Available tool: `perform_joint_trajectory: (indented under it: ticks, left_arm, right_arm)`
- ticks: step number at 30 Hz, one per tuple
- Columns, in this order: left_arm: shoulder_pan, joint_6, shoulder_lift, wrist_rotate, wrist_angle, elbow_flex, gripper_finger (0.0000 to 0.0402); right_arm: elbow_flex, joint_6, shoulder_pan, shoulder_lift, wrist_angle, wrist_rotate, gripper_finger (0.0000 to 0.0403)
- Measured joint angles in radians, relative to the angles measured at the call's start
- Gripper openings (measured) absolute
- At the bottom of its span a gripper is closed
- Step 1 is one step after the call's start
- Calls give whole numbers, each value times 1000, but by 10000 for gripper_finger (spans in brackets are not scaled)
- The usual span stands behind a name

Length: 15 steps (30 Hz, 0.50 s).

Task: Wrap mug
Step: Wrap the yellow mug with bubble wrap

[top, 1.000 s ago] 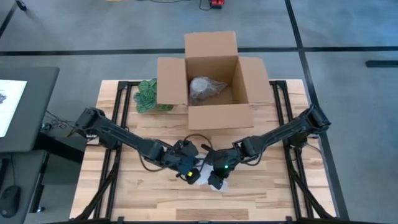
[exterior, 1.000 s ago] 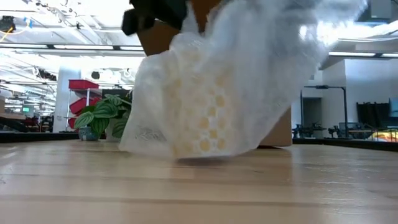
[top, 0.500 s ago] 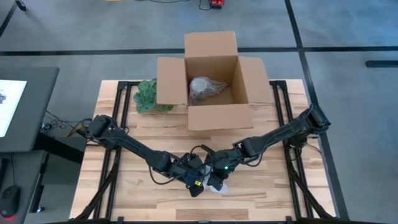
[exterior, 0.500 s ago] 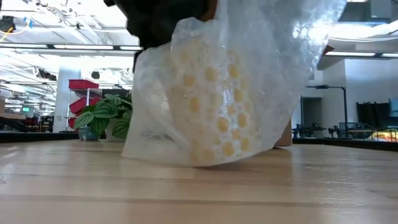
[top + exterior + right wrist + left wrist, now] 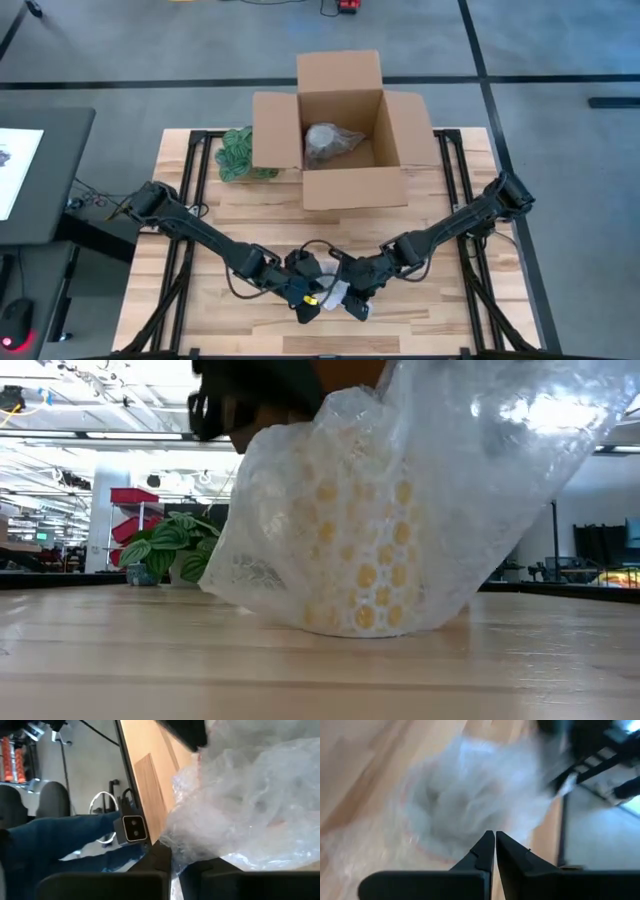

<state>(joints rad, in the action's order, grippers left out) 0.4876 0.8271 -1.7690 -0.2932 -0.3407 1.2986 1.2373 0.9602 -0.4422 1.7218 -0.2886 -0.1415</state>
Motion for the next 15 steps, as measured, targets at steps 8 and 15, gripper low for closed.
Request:
perform_joint_trajectory:
  ticks: [8,15]
  left_arm:
    - [4,56,-48,-8,25,-7,0]
    - [4,53,-50,-14,27,-7,0]
  right_arm:
    - [0,-45,-9,-7,-6,-54,83]
    - [0,-95,-29,-66,-87,-120,166]
